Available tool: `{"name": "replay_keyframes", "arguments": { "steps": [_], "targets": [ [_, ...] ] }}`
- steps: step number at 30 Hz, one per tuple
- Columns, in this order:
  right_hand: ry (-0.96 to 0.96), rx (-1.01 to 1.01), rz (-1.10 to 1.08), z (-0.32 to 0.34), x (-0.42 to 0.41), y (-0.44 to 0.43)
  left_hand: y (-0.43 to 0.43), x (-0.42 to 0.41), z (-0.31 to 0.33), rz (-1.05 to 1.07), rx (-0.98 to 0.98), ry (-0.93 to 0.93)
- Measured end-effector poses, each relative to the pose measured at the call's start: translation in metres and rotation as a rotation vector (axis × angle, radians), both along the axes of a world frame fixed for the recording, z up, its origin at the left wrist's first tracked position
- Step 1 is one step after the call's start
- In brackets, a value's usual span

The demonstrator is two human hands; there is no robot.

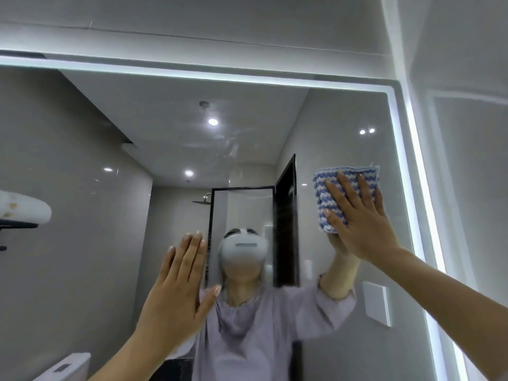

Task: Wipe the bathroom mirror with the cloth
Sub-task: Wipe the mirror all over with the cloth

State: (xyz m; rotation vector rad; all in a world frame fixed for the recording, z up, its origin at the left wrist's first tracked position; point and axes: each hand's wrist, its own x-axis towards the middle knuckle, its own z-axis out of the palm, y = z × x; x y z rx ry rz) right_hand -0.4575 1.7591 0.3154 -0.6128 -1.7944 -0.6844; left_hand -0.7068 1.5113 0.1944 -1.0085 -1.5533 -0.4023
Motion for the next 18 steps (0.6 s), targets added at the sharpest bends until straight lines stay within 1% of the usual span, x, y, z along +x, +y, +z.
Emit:
{"name": "replay_keyframes", "arguments": {
  "steps": [5, 7, 11, 18],
  "targets": [
    [0.114, -0.060, 0.032, -0.001, -0.017, -0.014, 0.002, -0.001, -0.001, -0.025, 0.013, 0.003],
    [0.127, -0.085, 0.048, 0.003, -0.028, -0.024, 0.002, 0.000, -0.001, -0.033, 0.016, 0.002],
    [0.082, -0.083, 0.080, 0.019, -0.063, -0.054, 0.002, 0.001, -0.001, -0.037, 0.017, -0.008],
    [-0.044, 0.021, 0.094, 0.037, -0.117, -0.113, 0.001, 0.004, -0.001, -0.062, 0.029, -0.031]
  ]
}}
